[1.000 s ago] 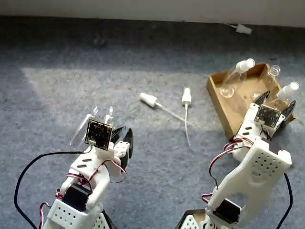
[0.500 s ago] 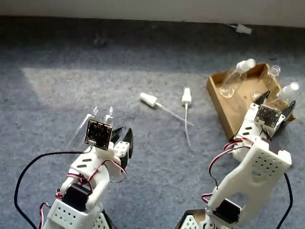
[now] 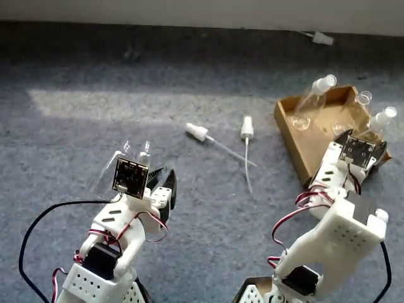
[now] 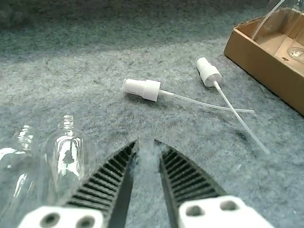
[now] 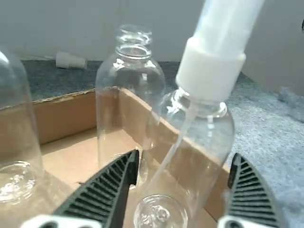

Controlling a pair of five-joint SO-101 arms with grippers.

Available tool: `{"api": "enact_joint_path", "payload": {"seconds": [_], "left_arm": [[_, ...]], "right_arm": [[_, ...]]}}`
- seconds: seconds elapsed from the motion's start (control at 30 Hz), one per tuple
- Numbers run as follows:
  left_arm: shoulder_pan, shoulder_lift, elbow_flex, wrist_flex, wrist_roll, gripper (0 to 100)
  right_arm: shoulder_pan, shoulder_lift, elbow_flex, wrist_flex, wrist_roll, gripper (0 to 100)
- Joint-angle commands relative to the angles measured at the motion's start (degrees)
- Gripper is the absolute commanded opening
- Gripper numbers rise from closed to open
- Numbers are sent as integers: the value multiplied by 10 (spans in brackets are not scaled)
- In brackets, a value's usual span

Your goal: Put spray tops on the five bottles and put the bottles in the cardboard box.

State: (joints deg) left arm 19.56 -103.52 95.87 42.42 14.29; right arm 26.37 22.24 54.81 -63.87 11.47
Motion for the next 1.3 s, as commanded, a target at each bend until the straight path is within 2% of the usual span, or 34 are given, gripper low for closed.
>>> {"api": "enact_joint_path", "payload": {"seconds": [0.0,0.27,0.77,1.0,1.27], "left_arm": [[-6,1,13,-12,-8,5],[-6,1,13,-12,-8,5],[-6,1,13,-12,-8,5],[-6,1,13,-12,-8,5],[-6,1,13,-12,-8,5]], "right_arm": [[0,-61,0,51,3,270],[2,-168,6,175,3,270],[8,-403,5,540,4,270],[10,-459,3,607,6,270],[14,-467,4,610,6,270]]}}
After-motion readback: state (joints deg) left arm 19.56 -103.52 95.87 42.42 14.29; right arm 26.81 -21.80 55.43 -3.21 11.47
